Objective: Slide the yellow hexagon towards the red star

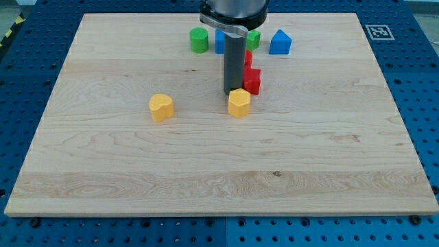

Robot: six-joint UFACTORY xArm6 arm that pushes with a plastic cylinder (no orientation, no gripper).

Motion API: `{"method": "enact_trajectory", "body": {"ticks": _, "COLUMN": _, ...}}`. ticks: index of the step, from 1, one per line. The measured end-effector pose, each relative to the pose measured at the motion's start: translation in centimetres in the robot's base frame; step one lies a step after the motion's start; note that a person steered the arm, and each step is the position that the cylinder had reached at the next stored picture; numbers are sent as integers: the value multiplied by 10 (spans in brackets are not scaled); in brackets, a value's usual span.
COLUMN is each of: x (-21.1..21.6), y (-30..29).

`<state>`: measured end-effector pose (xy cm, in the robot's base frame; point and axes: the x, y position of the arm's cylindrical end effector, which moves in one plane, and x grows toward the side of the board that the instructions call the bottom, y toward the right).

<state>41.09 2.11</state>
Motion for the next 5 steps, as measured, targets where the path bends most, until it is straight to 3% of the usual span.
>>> {"method": "enact_trajectory", "body": {"ticks": 2, "x": -5, "y": 2}}
{"method": "enact_trajectory", "body": {"ticks": 3, "x": -4, "y": -30}}
{"method": "enact_trajectory", "body": {"ticks": 5, "x": 35, "y": -50}}
